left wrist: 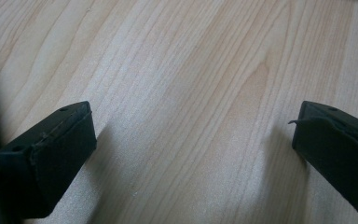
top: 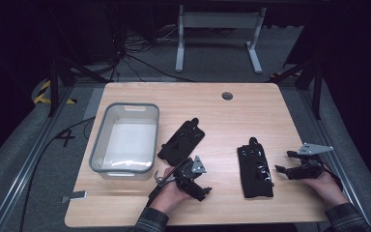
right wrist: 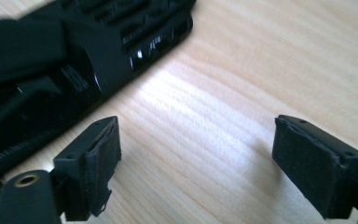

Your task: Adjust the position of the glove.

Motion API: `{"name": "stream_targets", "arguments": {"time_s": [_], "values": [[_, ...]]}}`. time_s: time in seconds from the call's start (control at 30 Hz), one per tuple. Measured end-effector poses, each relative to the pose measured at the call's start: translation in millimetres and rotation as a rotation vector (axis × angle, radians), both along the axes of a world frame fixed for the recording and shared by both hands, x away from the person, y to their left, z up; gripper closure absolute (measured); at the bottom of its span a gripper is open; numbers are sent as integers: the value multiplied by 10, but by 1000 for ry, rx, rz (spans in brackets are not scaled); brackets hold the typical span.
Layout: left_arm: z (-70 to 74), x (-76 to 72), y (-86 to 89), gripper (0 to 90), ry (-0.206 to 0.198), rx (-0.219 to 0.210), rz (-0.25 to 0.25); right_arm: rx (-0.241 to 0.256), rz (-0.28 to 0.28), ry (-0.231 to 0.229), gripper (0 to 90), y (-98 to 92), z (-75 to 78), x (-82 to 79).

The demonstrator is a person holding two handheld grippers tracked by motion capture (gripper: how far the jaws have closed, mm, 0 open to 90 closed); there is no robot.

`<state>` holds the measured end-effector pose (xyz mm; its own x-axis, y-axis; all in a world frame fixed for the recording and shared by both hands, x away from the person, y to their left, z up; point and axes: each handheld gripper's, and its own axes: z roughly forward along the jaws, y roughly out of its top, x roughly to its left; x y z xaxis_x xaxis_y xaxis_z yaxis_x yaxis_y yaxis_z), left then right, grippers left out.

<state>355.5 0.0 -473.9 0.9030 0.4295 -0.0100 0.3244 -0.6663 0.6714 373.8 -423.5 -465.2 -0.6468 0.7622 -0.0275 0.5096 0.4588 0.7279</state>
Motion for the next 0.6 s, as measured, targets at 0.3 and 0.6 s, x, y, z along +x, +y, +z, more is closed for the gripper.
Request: {"name": "stream_targets", "arguments": {"time_s": [0.3,0.6], "values": [[168,17,-10,389,4,30,83,4,2,1,119,3,-8,-2],[378,241,12,842,6,24,208,4,3,1,119,4,-9,-2]]}}
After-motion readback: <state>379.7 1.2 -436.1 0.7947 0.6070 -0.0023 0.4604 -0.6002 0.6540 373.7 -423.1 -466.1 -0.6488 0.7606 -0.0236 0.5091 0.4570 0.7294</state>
